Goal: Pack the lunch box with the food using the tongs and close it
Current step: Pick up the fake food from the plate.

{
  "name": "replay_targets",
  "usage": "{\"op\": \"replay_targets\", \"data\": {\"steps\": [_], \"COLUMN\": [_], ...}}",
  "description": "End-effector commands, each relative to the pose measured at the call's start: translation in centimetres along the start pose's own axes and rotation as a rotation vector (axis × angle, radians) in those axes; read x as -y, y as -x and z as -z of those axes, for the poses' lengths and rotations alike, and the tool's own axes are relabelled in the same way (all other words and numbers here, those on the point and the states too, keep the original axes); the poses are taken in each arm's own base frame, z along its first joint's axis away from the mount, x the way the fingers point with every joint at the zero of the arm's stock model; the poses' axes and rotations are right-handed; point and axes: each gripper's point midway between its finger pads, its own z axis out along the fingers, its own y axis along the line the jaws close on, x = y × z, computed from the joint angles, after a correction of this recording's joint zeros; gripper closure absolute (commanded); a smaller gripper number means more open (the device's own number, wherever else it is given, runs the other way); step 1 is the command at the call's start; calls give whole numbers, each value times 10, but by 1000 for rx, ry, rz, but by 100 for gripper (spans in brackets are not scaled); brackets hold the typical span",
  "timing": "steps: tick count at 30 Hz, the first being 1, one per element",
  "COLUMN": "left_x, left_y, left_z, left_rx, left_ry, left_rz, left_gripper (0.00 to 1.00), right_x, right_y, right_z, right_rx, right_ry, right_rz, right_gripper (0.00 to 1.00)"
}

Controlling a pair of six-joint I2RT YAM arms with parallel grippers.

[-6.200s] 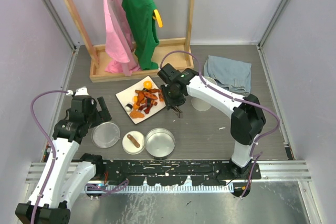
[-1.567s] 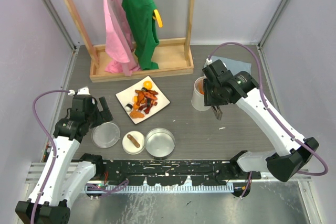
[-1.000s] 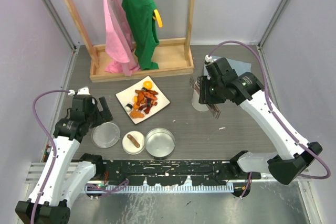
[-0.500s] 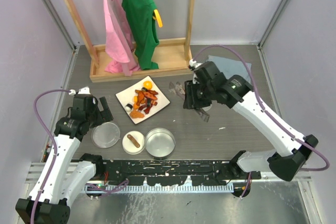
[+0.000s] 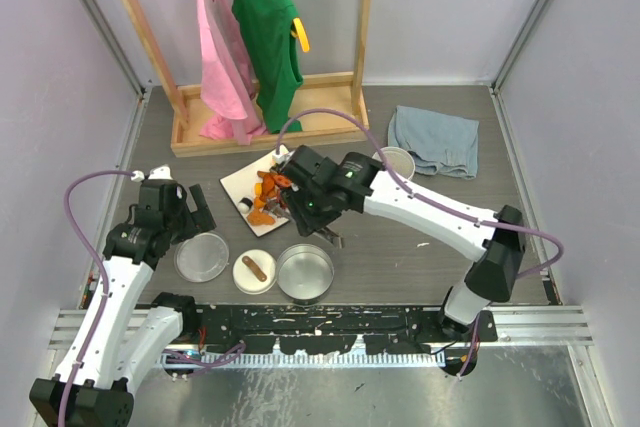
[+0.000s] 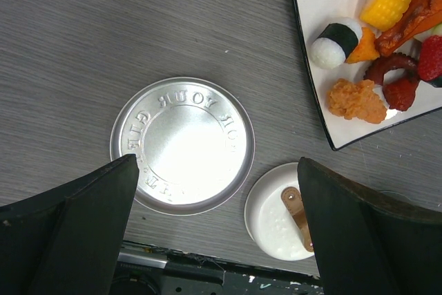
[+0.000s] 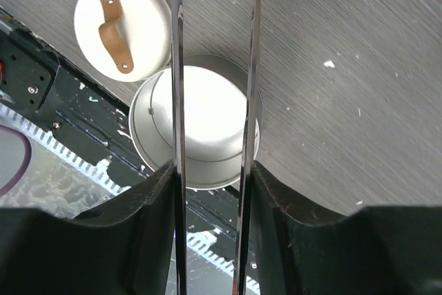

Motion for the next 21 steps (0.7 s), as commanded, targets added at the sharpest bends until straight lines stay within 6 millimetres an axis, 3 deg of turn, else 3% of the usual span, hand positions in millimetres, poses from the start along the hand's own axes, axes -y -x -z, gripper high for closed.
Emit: {"op": "replay_targets", "data": {"steps": [1, 7, 13, 21], "left_x": [3, -1, -2, -2], "left_y": [14, 16, 17, 16], "left_z": [3, 5, 6, 4], "left_rx": [62, 77, 85, 79], "left_ry": [-11, 8, 11, 15], "left_rz": [24, 30, 31, 30], "left_gripper": [1, 1, 1, 1], "right_x": [-17, -21, -20, -24], "right_y": [32, 44, 41, 45], "right_z": [6, -13, -39, -53], "right_rx": [101, 90, 33, 7], "right_ry": [20, 12, -8, -2], "right_rz": [113, 191, 246, 291], "right_gripper": [51, 50, 49, 47]}}
